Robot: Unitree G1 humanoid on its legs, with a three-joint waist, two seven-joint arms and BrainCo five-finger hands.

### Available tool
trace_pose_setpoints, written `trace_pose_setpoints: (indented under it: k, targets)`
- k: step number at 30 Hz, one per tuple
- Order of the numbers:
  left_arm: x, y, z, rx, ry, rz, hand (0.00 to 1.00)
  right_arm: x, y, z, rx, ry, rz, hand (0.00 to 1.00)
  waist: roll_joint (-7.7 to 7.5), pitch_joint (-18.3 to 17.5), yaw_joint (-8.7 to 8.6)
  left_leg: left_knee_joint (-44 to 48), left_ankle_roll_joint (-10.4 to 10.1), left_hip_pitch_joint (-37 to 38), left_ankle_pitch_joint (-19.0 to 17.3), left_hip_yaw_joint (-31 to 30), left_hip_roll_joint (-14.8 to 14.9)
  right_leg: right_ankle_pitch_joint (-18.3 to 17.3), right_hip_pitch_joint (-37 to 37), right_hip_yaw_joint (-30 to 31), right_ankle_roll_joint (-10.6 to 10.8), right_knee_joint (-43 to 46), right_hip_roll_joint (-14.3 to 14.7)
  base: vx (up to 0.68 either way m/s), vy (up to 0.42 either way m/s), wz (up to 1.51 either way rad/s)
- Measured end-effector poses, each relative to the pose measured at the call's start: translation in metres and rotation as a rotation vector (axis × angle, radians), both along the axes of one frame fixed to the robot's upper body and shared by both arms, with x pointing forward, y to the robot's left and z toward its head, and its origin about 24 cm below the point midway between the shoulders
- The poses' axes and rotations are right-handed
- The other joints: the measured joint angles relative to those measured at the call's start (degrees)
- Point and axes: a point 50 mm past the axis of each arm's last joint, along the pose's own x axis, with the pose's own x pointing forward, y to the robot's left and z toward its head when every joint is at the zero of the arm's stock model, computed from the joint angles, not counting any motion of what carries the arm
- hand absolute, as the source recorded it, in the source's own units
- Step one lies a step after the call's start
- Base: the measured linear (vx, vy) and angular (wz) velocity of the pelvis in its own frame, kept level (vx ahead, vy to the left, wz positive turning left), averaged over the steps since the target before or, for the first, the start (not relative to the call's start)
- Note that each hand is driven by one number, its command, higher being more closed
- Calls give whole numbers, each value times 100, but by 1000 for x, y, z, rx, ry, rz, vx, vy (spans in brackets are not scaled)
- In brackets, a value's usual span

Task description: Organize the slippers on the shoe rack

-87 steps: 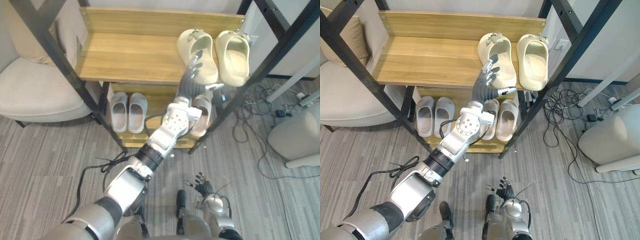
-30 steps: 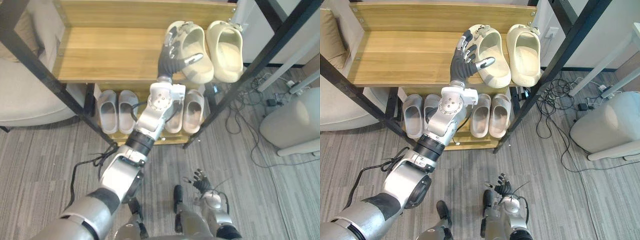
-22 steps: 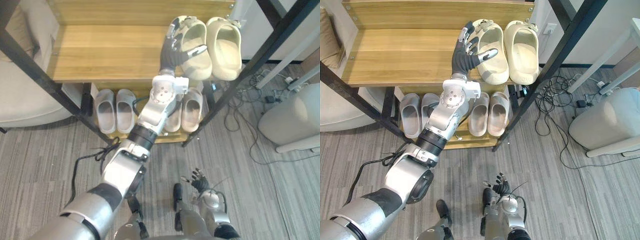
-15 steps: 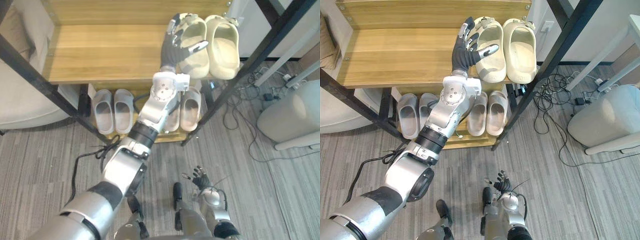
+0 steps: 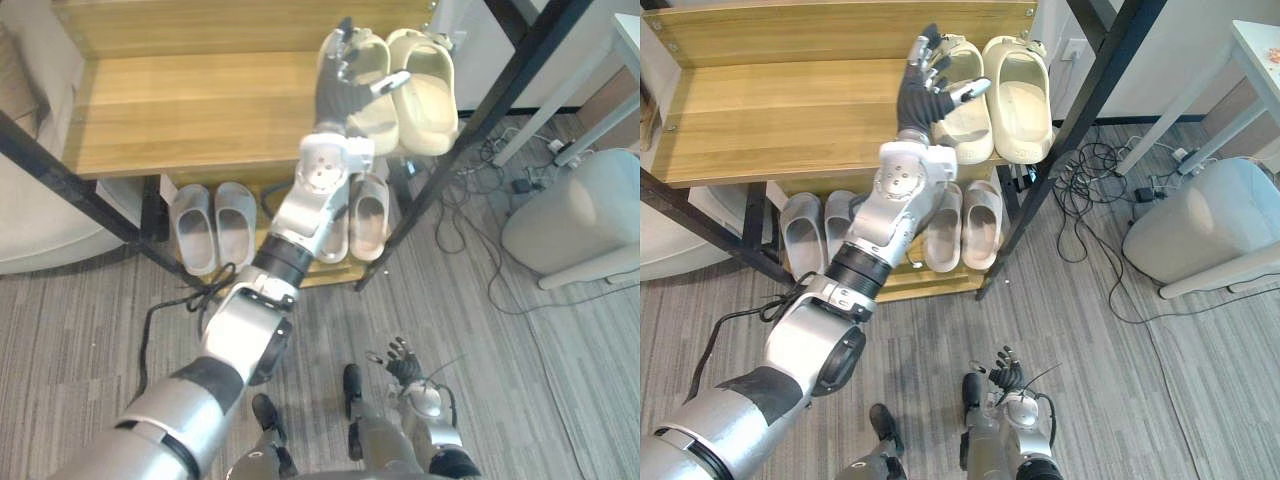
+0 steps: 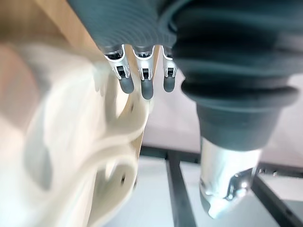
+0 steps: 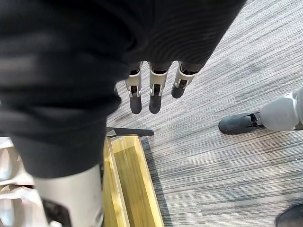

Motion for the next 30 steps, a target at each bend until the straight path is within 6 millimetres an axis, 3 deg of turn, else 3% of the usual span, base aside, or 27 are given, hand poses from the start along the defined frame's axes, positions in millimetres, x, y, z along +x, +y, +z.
trace_pose_setpoints:
  k: [2,6,10,15,20,23,26,30]
  targets:
    - [-10,9,7,-12,-77,1,0,-3,-1,-2,0,8,-1,0,20,13,56,26,6,15,5,-109,13,-1,76,-63,-1,-8,0,54,33,21]
    - [-37,13,-6,-31,-162,-71,0,-6,-1,-3,-1,18,-1,0,85,35,277,28,5,128,-45,-298,56,-4,301,-292,-5,-2,5,55,34,25]
    - [-62,11,-26,-87,-185,-180,0,-2,3,-2,8,14,22,0,112,33,495,29,10,219,-47,-425,91,-37,448,-398,-36,55,11,40,34,20]
    - [-93,2,-69,-105,-117,-314,0,-4,5,-4,7,29,42,0,150,-8,623,30,2,486,-50,-557,130,-386,785,-644,-79,197,1,50,5,22]
    - [-115,4,-134,-137,102,-374,0,-9,4,-10,6,63,59,0,344,-173,716,30,-42,784,-47,-655,168,-586,1144,-859,-54,278,6,49,-1,16]
    - [-123,6,-172,-119,241,-395,0,-15,1,-14,-2,90,67,0,353,-294,805,31,-104,905,-96,-767,179,-666,1332,-966,-33,279,4,31,10,24]
    - [-132,18,-230,-52,473,-370,0,-17,-2,-16,-19,103,84,0,359,-352,869,30,-133,1022,-67,-858,175,-710,1522,-1090,-9,237,7,12,5,14]
    - [-160,41,-320,110,848,-267,0,-26,-5,-23,-20,136,95,0,347,-442,845,30,-135,1089,-71,-949,139,-718,1708,-1138,37,58,14,-11,6,10]
